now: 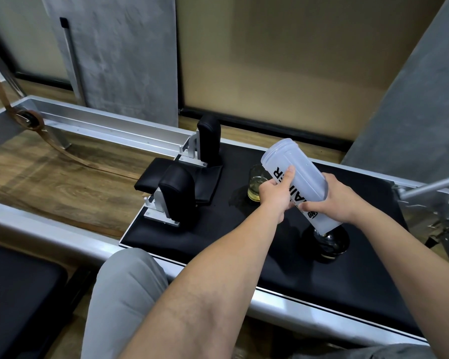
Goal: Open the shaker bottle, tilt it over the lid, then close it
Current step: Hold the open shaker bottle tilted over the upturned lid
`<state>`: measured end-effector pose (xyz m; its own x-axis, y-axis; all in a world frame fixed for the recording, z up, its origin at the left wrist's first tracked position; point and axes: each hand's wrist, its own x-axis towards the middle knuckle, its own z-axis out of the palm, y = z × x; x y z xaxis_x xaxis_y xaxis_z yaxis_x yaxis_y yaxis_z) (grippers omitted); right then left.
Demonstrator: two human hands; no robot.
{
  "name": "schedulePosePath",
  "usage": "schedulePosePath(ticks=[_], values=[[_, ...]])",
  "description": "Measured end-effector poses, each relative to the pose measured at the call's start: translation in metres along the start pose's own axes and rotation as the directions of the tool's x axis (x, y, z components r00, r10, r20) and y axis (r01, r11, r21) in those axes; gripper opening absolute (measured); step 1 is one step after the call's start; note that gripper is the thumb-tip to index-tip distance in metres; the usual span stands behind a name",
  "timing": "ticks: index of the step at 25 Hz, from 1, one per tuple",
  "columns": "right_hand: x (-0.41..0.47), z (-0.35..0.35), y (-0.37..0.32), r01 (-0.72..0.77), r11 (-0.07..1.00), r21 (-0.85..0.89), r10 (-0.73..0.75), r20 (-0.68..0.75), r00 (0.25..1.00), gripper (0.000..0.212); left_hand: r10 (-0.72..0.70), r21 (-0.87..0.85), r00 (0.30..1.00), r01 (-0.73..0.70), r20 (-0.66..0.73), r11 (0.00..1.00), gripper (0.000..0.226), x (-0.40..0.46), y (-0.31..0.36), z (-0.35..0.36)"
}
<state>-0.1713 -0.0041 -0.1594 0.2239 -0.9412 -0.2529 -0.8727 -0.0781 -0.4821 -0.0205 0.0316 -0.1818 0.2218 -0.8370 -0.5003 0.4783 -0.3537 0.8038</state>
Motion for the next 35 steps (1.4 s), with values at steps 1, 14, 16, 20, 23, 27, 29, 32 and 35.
schedulePosePath(ticks=[1, 14, 16, 20, 23, 27, 29, 32, 35], values=[[-0.0002, -0.0004, -0.0004, 0.001, 1.0, 0.002, -0.001, 0.0, 1.0, 0.093, 0.001, 0.001, 1.0, -0.001, 0.002, 1.0, 0.039, 0.0006, 0.0005, -0.0004], [-0.0008, -0.0015, -0.0007, 0.001, 1.0, -0.013, -0.001, 0.002, 1.0, 0.095, -0.012, -0.031, 1.0, 0.011, -0.008, 0.999, 0.039, -0.0026, 0.0001, 0.0002], [-0.0016, -0.0022, -0.0009, -0.001, 1.0, -0.012, 0.001, 0.003, 1.0, 0.095, -0.012, -0.032, 1.0, 0.012, -0.011, 0.999, 0.039, -0.0014, -0.0015, 0.0008], [-0.0026, -0.0034, -0.0008, -0.002, 1.0, -0.012, 0.002, 0.001, 1.0, 0.096, -0.012, -0.034, 1.0, 0.012, -0.008, 0.999, 0.039, -0.001, -0.0019, 0.0019], [-0.0035, -0.0038, -0.0009, -0.001, 1.0, -0.009, 0.001, 0.0, 1.0, 0.095, -0.004, -0.027, 1.0, 0.004, -0.004, 1.0, 0.041, -0.0005, -0.0023, 0.0015], [-0.0046, -0.0051, -0.0021, 0.0, 1.0, -0.009, 0.0, 0.001, 1.0, 0.094, -0.001, -0.029, 1.0, 0.001, 0.001, 1.0, 0.039, 0.0, -0.0029, 0.0014], [-0.0047, -0.0054, -0.0023, -0.001, 1.0, -0.01, 0.001, 0.003, 1.0, 0.094, 0.0, -0.033, 1.0, 0.0, 0.001, 0.999, 0.04, -0.0004, -0.0024, 0.0013], [-0.0046, -0.0056, -0.003, 0.001, 1.0, -0.009, -0.001, 0.005, 1.0, 0.095, -0.001, -0.039, 1.0, 0.001, -0.002, 0.999, 0.04, -0.0015, -0.0021, 0.0008], [-0.0041, -0.0053, -0.0037, 0.003, 1.0, -0.01, -0.003, 0.004, 1.0, 0.097, -0.001, -0.049, 1.0, 0.001, 0.004, 0.999, 0.039, -0.0016, -0.0023, 0.0]])
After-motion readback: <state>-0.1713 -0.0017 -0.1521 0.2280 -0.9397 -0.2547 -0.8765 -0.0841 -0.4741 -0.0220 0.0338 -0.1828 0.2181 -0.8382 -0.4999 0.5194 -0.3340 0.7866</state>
